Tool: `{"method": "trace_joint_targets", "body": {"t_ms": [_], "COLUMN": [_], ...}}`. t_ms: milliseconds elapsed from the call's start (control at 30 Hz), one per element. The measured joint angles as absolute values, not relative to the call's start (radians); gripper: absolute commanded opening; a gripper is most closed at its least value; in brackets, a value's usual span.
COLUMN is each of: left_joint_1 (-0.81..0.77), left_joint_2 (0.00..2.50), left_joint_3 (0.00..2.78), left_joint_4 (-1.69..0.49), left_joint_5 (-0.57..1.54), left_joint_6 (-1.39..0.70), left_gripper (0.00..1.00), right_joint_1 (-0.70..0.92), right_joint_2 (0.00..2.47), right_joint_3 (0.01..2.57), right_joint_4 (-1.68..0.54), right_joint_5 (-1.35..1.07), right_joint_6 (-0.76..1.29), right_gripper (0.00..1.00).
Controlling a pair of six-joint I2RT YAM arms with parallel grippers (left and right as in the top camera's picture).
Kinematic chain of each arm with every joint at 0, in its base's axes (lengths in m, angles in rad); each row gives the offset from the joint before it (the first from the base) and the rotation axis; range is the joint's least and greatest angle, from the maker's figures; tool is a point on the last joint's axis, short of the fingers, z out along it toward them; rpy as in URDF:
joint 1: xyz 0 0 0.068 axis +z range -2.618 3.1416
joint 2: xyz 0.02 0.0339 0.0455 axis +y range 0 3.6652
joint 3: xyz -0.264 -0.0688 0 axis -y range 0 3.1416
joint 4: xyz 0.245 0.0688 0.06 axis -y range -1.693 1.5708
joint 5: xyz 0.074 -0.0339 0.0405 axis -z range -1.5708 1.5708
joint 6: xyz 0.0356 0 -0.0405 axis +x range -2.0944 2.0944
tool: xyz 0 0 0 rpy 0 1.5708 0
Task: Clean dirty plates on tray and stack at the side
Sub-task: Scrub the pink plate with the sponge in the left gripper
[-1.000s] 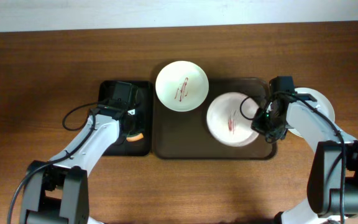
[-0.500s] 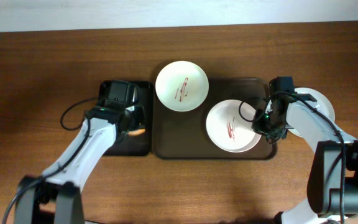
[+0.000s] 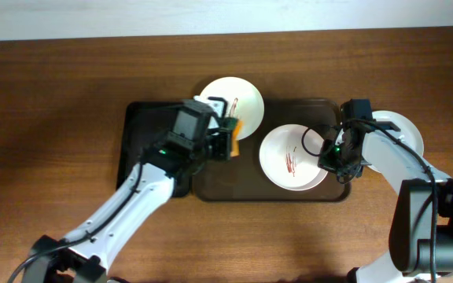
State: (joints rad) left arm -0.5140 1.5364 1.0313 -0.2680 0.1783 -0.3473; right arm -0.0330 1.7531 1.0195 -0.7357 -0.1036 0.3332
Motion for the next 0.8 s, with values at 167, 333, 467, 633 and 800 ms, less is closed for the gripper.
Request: {"method": "trace_joint_targets", "body": {"t_ms": [167,333,467,633,800], "left_joint_1": [-0.602,-0.643,-0.643,-0.658,-0.683], "left_joint_2": [1.591,1.699,1.796,1.897,2.008], "left_joint_3": [1.034,1.046,1.073,1.09,1.09], "left_joint_4": [-0.067,0.023,0.123,0.208,0.338], "left_joint_5": [0.244,0.322,0.393,0.476,0.538], "left_joint_6": [-0.43,-0.515,-0.616,-0.817,-0.963], "left_gripper": [0.0,0.0,0.0,0.0,0.0], "right_joint_1": [-0.033,-0.033,-0.033,-0.034,-0.034], "right_joint_2": [1.752,1.751,1.751,1.751,1.751], "right_joint_3": [1.017,1.016,1.016,1.015,1.014], "right_joint_4": [-0.736,-0.736,-0.736,-0.736,-0.736], "right_joint_5": [-0.11,-0.117,-0.117,-0.118,-0.12], "right_joint_6": [0.332,0.332,0.332,0.329,0.329], "right_gripper": [0.04,0.04,0.04,0.04,0.04]}}
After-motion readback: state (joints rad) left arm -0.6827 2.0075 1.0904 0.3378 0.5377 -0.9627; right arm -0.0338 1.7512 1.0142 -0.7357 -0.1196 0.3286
